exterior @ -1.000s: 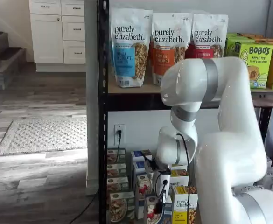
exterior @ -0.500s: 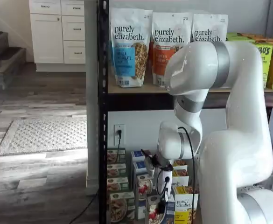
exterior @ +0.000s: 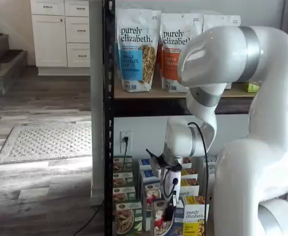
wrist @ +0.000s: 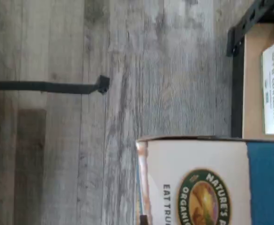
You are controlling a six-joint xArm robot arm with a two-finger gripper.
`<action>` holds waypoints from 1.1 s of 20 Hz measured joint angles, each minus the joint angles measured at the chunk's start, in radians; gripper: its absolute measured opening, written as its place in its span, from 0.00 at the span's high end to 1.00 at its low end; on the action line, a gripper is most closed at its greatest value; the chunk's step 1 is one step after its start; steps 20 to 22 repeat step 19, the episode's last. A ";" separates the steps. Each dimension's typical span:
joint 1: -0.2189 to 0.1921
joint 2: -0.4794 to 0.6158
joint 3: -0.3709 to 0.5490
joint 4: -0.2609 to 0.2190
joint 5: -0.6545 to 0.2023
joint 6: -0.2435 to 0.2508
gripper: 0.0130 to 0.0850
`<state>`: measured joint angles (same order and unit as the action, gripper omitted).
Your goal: Pick up the blue and white box that is on the bottom shelf, the second box from the left
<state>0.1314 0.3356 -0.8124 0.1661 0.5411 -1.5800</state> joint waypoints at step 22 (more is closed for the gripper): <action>-0.005 -0.312 0.107 0.021 0.210 0.000 0.50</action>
